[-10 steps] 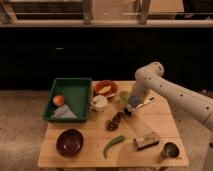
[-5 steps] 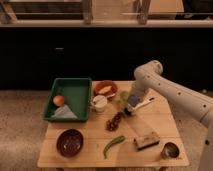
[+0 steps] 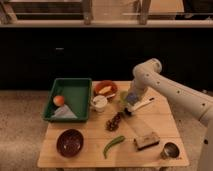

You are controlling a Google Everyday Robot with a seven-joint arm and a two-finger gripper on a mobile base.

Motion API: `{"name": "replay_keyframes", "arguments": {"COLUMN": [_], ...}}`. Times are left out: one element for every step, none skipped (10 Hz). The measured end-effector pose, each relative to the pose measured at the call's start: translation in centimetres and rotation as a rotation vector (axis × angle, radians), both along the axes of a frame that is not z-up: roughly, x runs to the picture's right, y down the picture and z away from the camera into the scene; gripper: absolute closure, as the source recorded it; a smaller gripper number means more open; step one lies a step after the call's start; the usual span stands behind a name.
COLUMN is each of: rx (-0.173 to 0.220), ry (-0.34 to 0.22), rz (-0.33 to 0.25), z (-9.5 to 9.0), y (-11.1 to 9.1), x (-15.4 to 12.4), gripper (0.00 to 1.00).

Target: Place sponge in plastic cup

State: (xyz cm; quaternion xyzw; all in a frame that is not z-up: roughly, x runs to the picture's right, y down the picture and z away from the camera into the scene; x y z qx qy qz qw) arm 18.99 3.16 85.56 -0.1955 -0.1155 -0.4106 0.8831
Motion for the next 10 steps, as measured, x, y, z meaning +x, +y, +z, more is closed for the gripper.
{"name": "replay_keyframes", "arguments": {"rx": [0.001, -0.002, -0.001, -0.004, -0.006, -0.008, -0.012, -0.014, -0.020, -0.026], "ry": [-0.001, -0.012, -0.019, -0.030, -0.048, -0.062, -0.075, -0.084, -0.100, -0.110], "rz": [-0.007, -0.013, -0.023, -0.035, -0.050, -0.064, -0.076, -0.084, -0.095, -0.102], "z": [0.2, -0.2, -0.6, -0.7, -0.8, -0.8, -0.8, -0.8, -0.7, -0.6], "y": [0.0, 0.0, -0.4, -0.5, -0.7, -0.9, -1.0, -1.1, -1.3, -1.4], "x": [0.1, -0.2, -0.4, -0.7, -1.3, -1.7, -2.1, -2.3, -2.7, -3.0], "gripper": [0.98, 0.98, 0.98, 0.98, 0.98, 0.98, 0.98, 0.98, 0.98, 0.98]}}
